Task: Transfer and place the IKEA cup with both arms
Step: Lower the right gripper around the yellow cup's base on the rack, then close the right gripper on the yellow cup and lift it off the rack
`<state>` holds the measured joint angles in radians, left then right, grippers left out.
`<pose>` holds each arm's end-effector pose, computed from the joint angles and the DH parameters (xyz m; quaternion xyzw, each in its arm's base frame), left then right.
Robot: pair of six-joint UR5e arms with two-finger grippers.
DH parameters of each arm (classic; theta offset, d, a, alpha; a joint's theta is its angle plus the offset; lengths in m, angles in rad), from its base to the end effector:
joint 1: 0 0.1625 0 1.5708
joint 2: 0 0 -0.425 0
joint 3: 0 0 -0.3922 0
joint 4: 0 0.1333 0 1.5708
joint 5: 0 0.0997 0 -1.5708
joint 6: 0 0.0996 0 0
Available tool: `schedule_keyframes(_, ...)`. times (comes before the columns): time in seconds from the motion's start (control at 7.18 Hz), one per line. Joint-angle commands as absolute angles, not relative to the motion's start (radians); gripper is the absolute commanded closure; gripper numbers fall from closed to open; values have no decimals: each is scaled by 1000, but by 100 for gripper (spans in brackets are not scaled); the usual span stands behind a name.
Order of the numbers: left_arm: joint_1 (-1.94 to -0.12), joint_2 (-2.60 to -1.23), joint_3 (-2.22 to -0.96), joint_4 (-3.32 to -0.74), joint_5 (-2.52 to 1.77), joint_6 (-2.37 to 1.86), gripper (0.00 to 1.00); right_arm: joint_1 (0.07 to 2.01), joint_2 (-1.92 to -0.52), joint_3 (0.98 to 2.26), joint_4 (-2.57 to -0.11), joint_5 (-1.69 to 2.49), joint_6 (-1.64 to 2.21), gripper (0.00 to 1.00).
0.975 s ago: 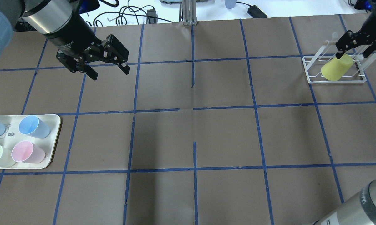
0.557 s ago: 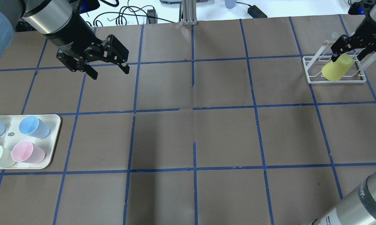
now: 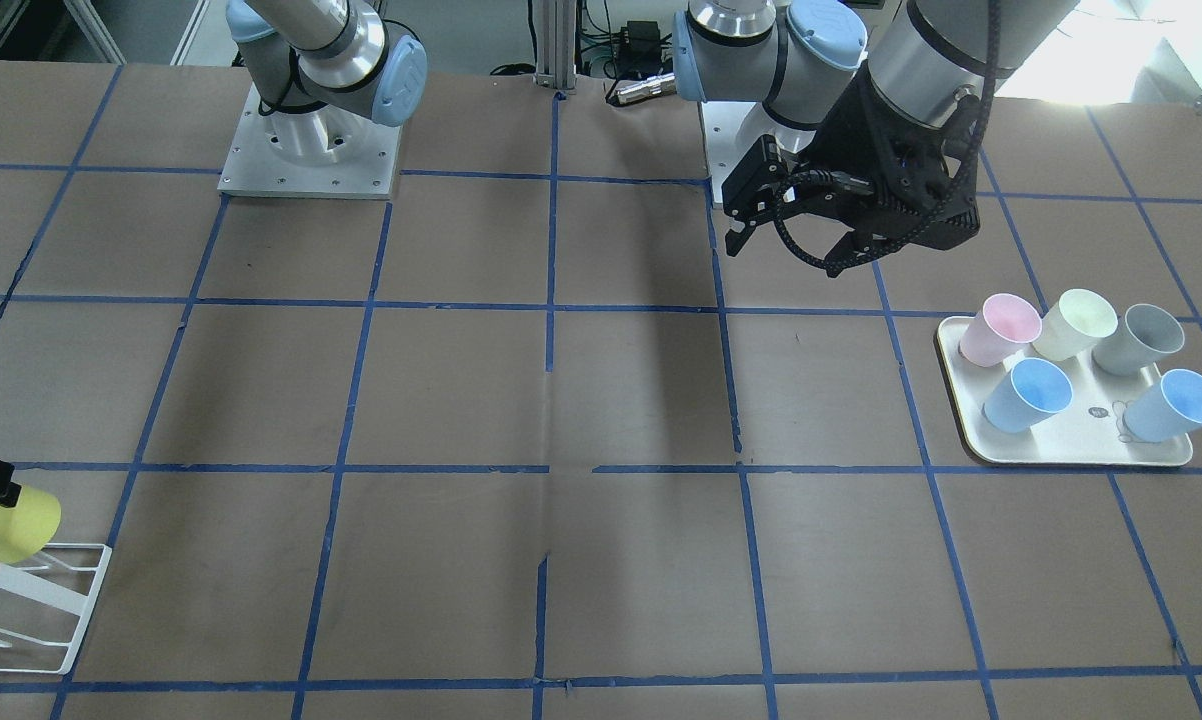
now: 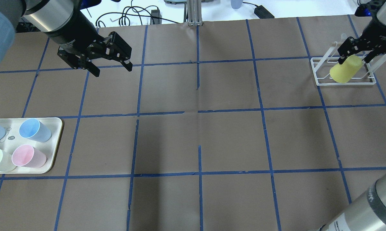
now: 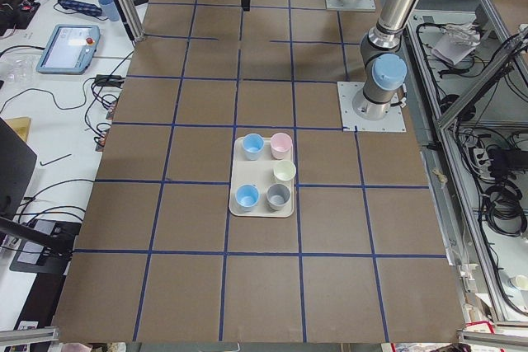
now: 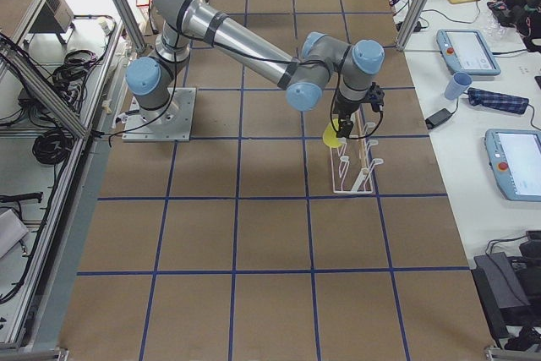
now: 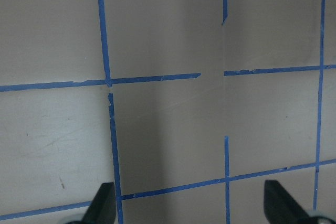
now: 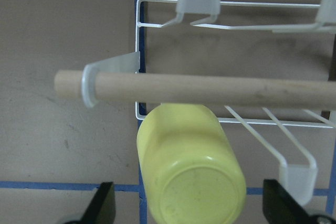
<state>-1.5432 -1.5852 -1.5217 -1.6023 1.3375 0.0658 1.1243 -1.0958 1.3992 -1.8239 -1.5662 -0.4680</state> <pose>-0.1425 -0.5022 0.5045 -0.0192 -0.9930 0.0070 0.1162 -0.1657 -0.6560 0.3188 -0.0107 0.9996 0.0216 0.0132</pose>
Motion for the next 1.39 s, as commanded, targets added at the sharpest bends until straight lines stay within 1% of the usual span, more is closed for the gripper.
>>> schedule_keyframes(0.0,-1542,-1583,-1523,-1603,1335,60,0,1124,-1080,1399,-1825,-1566,-468,0)
schedule_keyframes(0.28,-1542,-1583,-1523,-1605,1330,31,0,1126,-1074,1399,-1827,-1566,-468,0)
schedule_keyframes(0.42,-1533,-1583,-1523,-1608,1330,31,0,1124,-1071,1399,-1827,-1566,-468,2)
schedule_keyframes(0.56,-1520,-1580,-1523,-1612,1330,31,0,1126,-1069,1399,-1827,-1566,-468,16)
schedule_keyframes(0.7,-1516,-1578,-1529,-1612,1330,31,0,1126,-1069,1399,-1827,-1566,-468,37)
schedule_keyframes(0.84,-1516,-1572,-1543,-1605,1328,31,0,1126,-1071,1397,-1827,-1566,-468,53)
schedule_keyframes(1.11,-1516,-1571,-1548,-1605,1328,31,0,1124,-1071,1396,-1824,-1566,-468,59)
schedule_keyframes(1.25,-1516,-1569,-1548,-1605,1328,31,0,1126,-1078,1385,-1813,-1566,-466,59)
